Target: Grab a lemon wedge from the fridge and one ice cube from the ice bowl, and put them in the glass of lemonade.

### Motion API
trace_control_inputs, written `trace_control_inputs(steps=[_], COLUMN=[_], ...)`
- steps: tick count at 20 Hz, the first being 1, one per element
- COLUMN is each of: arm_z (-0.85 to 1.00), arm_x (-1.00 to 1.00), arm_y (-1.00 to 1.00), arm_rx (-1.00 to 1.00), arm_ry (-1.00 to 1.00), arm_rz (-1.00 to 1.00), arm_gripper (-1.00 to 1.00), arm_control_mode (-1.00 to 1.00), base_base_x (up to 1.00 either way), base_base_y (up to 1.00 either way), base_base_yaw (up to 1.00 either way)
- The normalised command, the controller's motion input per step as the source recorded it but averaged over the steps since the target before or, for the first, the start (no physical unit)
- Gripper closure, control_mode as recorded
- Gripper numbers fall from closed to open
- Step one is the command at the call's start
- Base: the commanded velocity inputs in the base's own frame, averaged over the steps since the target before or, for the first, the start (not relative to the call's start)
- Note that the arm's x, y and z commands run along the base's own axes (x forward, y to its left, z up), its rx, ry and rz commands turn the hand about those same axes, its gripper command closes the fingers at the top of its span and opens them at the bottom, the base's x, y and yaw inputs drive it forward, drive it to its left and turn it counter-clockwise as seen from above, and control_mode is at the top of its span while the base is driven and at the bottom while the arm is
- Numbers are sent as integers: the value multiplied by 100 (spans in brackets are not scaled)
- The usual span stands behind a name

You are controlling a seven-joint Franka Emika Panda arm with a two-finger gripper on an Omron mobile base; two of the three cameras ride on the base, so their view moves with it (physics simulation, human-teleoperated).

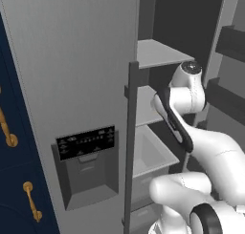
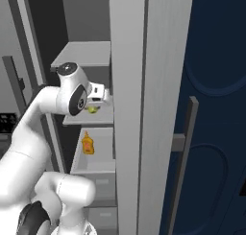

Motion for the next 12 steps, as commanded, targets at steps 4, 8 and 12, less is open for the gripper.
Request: trace_control_inputs(steps=[4, 8, 12], arm_z=[99, 56, 2], arm_x=[-94, -100, -100], arm_y=[0, 0, 12], arm_rx=[3, 17, 18], arm_ry=[0, 1, 1], arm_rz=[-17, -8, -1], arm_gripper=[100, 100, 100], arm_control_mode=[-100, -100, -100], base_base_x=[0, 0, 0], base_base_y=[0, 0, 0], base_base_yaw=[0, 0, 0])
